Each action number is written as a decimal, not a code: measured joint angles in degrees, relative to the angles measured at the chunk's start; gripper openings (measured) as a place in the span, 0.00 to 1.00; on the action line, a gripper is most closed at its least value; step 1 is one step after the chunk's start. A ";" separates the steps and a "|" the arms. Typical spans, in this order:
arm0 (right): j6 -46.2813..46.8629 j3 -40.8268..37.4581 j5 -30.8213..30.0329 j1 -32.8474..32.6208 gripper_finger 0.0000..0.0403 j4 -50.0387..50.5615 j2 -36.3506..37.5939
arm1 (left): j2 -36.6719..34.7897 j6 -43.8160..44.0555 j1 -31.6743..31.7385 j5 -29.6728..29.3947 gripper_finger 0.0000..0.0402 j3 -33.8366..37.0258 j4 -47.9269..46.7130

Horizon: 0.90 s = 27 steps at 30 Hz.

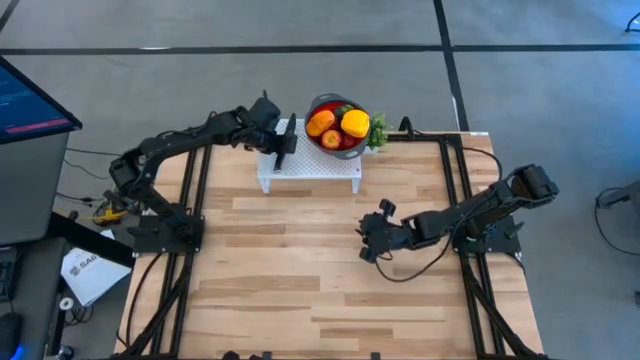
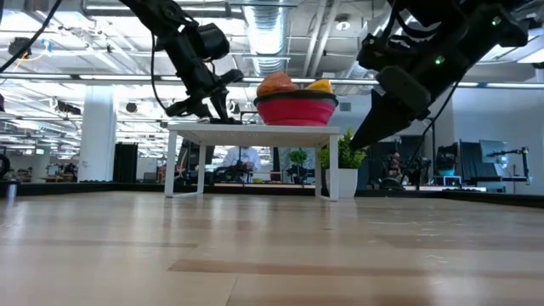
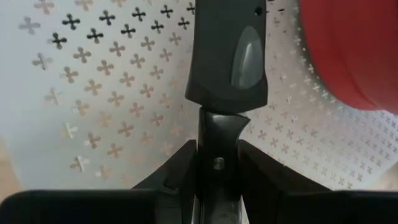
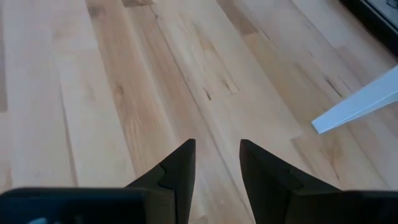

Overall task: Pick & Place Fruit
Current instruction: Put the black knife on the shelf

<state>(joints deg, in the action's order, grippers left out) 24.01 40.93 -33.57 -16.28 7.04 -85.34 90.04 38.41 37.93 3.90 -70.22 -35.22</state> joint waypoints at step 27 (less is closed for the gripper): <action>0.92 0.00 -1.68 -2.49 0.29 -0.28 -0.02 | 0.04 2.57 -0.02 -5.65 0.32 1.57 3.86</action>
<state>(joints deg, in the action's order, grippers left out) 24.93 40.93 -35.24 -18.76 6.76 -85.36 90.08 40.98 37.91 -1.75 -68.65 -31.37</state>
